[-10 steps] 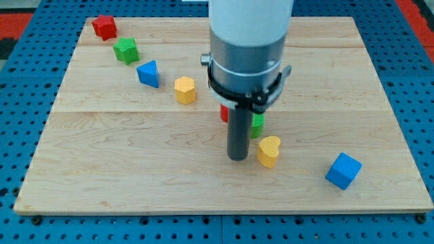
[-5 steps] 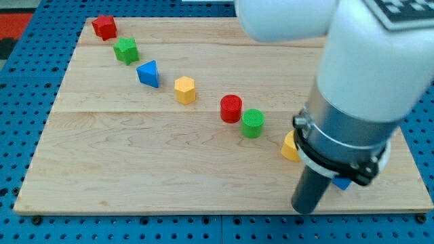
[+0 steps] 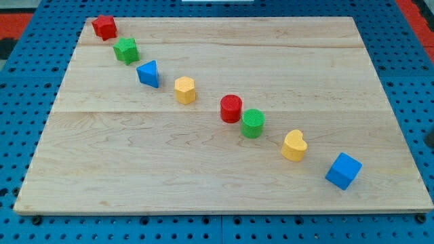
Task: Point your arm at the red star
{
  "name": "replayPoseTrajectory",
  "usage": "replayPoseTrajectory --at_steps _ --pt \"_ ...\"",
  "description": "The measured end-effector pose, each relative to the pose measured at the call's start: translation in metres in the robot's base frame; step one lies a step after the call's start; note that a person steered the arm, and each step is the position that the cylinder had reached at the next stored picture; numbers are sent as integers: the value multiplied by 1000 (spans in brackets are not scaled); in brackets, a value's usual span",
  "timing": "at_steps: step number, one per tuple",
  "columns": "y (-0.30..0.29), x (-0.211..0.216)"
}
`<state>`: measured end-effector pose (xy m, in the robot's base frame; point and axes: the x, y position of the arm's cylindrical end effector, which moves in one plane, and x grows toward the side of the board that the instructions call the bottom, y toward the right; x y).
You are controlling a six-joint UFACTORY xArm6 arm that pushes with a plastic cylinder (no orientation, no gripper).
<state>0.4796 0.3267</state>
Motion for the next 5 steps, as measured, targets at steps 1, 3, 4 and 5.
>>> replayPoseTrajectory --at_steps 1,3,4,5 --pt "-47 -102" --pt "-244 -202" --pt "-350 -206" --pt "-443 -207"
